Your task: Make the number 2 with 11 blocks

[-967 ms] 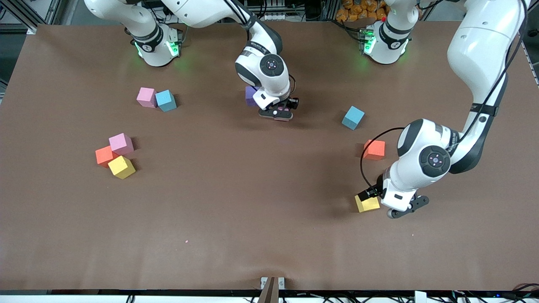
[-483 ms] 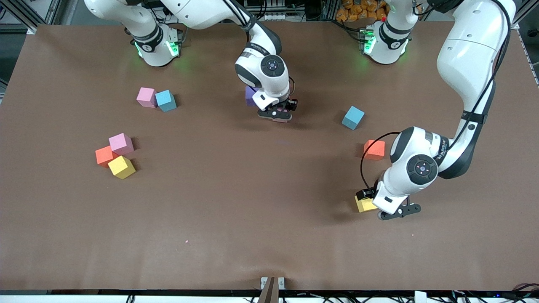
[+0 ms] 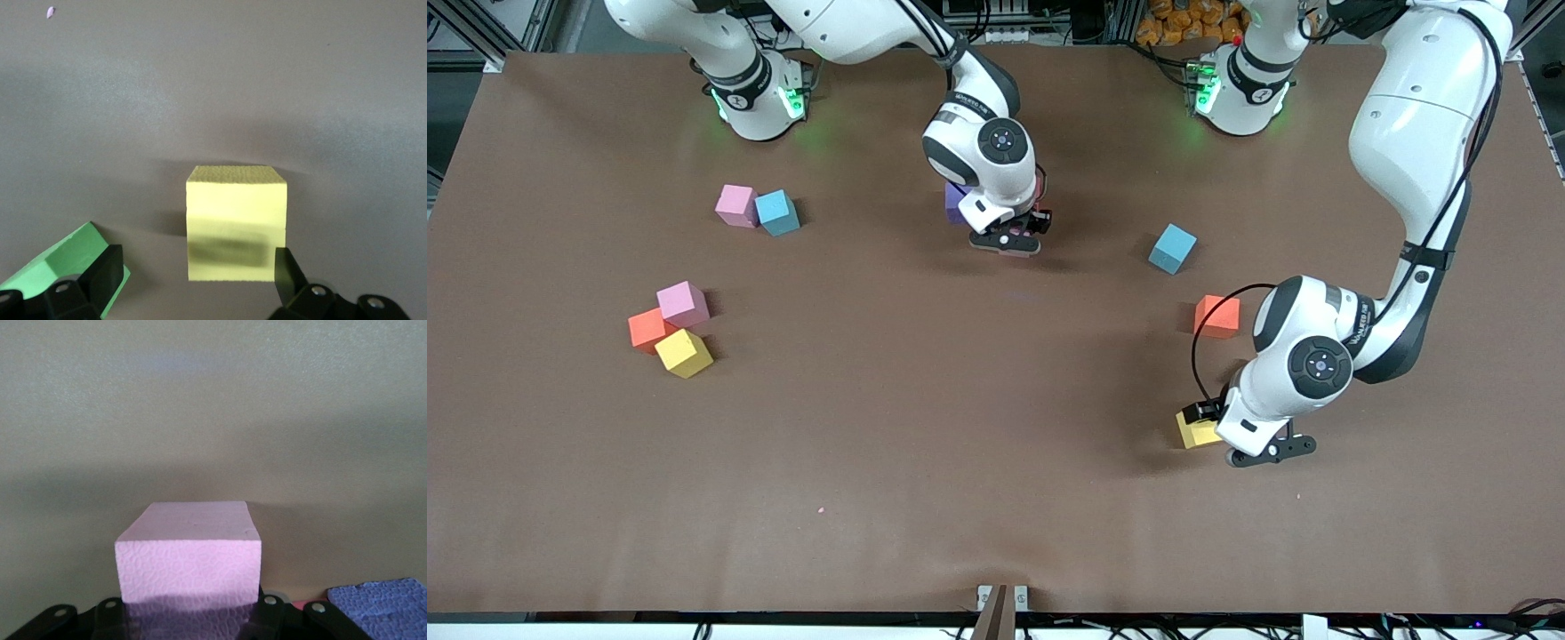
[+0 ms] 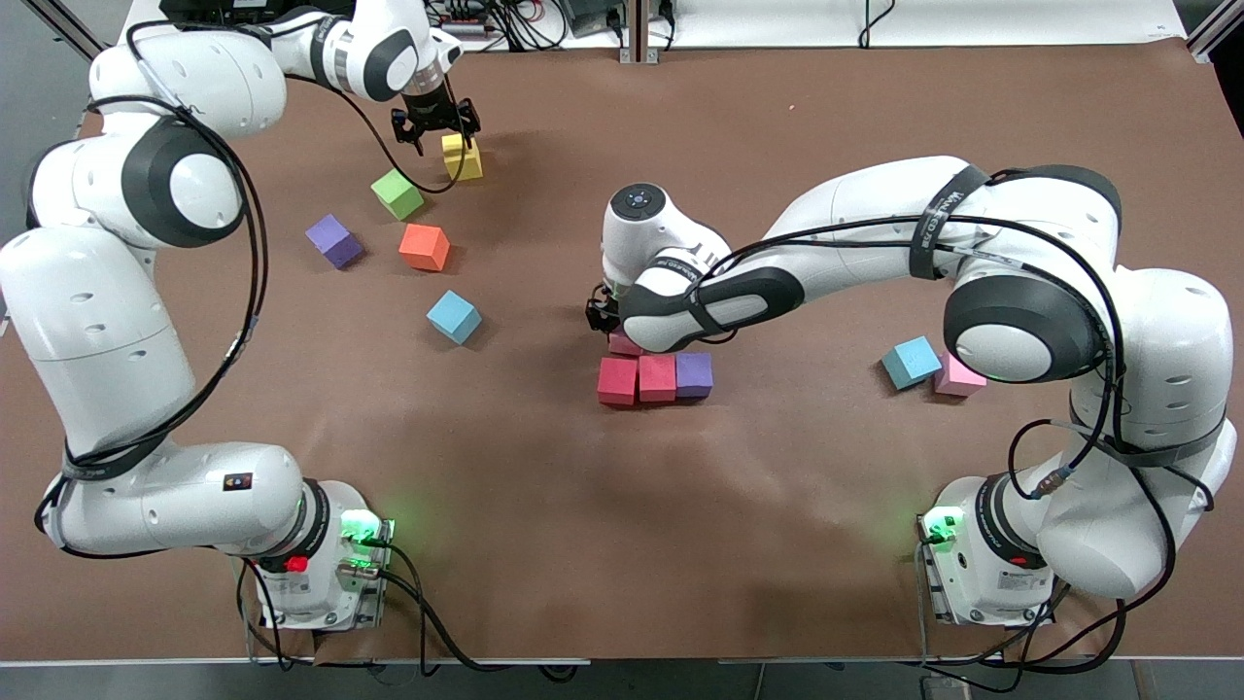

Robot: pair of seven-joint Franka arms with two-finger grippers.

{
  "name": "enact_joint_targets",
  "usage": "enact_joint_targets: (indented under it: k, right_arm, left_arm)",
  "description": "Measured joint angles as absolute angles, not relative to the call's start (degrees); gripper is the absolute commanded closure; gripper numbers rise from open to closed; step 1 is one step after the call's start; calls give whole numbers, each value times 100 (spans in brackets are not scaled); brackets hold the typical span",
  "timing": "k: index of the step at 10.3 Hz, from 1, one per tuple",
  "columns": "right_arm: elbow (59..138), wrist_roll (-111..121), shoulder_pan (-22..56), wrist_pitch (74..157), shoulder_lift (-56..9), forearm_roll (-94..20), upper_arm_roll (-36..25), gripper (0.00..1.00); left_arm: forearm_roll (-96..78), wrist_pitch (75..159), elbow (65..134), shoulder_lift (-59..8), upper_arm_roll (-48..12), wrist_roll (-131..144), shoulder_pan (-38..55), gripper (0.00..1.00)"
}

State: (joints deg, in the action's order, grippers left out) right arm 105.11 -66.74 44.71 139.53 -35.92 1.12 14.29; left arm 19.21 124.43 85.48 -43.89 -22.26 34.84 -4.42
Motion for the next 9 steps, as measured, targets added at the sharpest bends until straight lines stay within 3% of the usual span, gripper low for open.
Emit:
enact_joint_targets:
  k: [7, 8, 9]
  right_arm:
    - [10513, -6723, 4475, 13871, -3592, 120, 1555, 59]
    - [10516, -6744, 4475, 13868, -3592, 120, 1563, 53]
    - [10519, -6773, 4475, 13868, -3592, 120, 1566, 34]
  left_arm:
    - [1921, 12734, 8317, -4690, -2227, 3484, -317, 0]
    - [1921, 12755, 8317, -4714, -2227, 3484, -314, 5]
    - [1921, 12793, 8316, -4741, -2225, 3484, -315, 12]
